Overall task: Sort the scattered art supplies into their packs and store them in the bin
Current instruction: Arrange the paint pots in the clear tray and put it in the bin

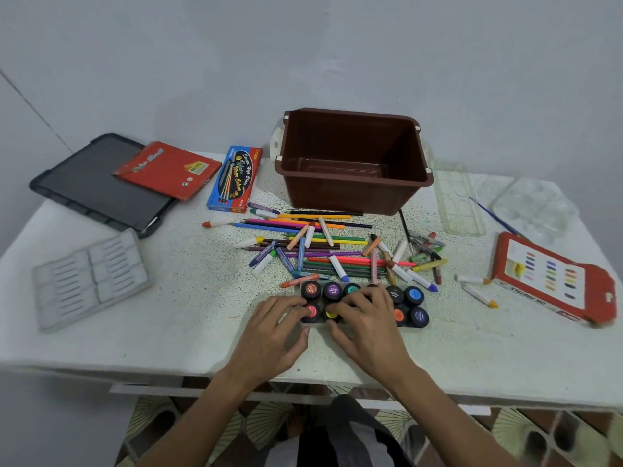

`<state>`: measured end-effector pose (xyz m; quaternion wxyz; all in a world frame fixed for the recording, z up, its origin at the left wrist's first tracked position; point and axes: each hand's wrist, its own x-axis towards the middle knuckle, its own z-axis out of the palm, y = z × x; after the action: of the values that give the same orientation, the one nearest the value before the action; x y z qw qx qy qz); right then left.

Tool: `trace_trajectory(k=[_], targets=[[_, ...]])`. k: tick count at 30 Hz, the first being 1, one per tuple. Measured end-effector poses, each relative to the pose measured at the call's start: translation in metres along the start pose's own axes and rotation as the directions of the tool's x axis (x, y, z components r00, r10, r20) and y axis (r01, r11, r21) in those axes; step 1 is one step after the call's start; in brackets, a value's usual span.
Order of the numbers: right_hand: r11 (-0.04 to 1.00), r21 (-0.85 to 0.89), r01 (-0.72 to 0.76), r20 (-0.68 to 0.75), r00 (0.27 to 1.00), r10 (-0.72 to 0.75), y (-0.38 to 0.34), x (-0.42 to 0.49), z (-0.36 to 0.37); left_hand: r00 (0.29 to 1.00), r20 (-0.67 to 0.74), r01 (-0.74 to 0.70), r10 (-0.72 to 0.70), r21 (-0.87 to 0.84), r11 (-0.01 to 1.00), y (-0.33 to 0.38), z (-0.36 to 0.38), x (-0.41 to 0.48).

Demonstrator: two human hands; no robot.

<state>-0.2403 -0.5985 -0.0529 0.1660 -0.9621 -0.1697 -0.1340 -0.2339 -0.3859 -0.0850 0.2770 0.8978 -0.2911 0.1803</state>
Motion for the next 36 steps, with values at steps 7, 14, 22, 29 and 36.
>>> trace_trajectory(k=[7,14,22,29,36], targets=[[1.0,0.002,0.011,-0.029,1.0,-0.011,0.002,0.003,0.001,1.0,-0.008,0.01,-0.01,-0.001,1.0,0.001,0.001,0.0],[0.999,0.013,0.04,-0.028,0.999,-0.04,0.003,-0.002,0.003,1.0,-0.013,0.014,-0.014,0.004,1.0,0.002,0.003,-0.001],[0.997,0.063,0.052,-0.066,0.997,-0.048,0.001,0.001,-0.002,0.991,-0.092,0.09,-0.095,-0.056,0.994,0.004,0.003,0.006],[0.999,-0.006,0.034,0.024,0.999,-0.033,0.014,0.033,-0.004,0.977,0.112,0.183,-0.181,0.0,0.983,-0.008,-0.003,0.043],[0.997,0.049,0.067,0.036,0.997,-0.069,0.015,0.039,-0.005,0.96,0.221,0.19,-0.171,-0.066,0.98,-0.016,-0.011,0.057]])
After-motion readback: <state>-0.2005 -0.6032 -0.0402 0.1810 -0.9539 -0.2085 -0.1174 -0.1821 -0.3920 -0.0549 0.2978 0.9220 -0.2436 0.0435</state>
